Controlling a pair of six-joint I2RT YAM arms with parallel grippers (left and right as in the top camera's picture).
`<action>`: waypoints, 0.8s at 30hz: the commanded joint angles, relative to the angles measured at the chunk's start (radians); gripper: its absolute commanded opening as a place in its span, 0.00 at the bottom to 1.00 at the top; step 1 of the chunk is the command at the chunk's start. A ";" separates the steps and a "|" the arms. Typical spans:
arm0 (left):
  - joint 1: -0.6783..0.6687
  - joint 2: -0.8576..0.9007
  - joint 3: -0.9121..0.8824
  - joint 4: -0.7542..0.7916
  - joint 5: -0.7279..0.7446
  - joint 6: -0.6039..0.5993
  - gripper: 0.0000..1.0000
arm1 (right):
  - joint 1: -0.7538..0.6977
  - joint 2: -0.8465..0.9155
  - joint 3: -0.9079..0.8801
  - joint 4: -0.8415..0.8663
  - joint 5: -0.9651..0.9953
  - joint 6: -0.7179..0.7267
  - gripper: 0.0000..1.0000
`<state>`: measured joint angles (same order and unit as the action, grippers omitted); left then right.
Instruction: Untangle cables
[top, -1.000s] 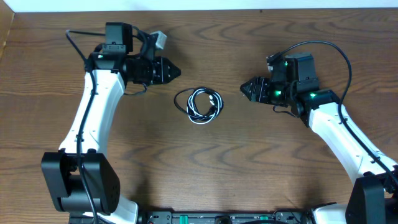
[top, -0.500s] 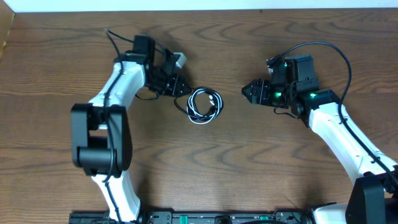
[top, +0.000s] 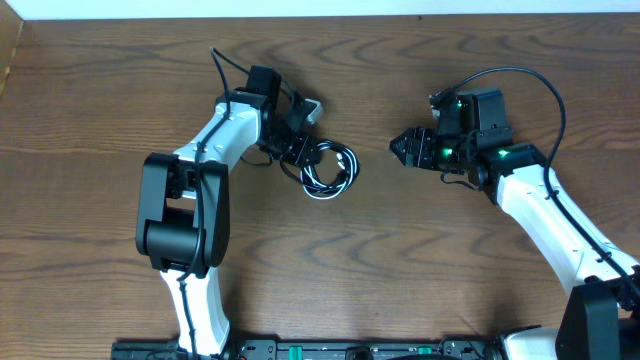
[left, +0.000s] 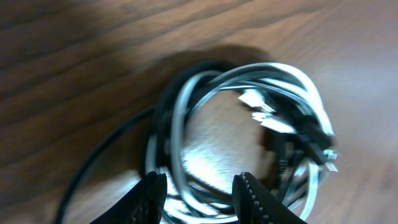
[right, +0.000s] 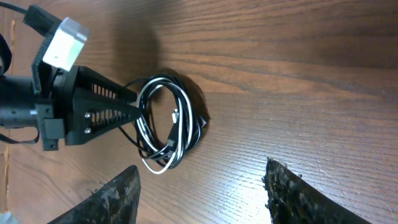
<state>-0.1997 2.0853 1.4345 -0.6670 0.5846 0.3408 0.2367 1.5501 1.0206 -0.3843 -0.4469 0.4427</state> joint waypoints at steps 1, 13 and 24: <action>-0.018 0.019 -0.011 0.018 -0.131 -0.017 0.39 | -0.002 0.008 0.013 -0.001 0.011 -0.014 0.61; -0.040 0.020 -0.024 0.044 -0.142 -0.028 0.37 | -0.002 0.008 0.013 -0.001 0.011 -0.014 0.61; -0.061 0.067 -0.027 0.051 -0.157 -0.036 0.32 | -0.002 0.008 0.013 -0.001 0.011 -0.014 0.60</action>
<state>-0.2481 2.0930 1.4170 -0.6159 0.4381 0.3111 0.2367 1.5501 1.0206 -0.3843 -0.4438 0.4423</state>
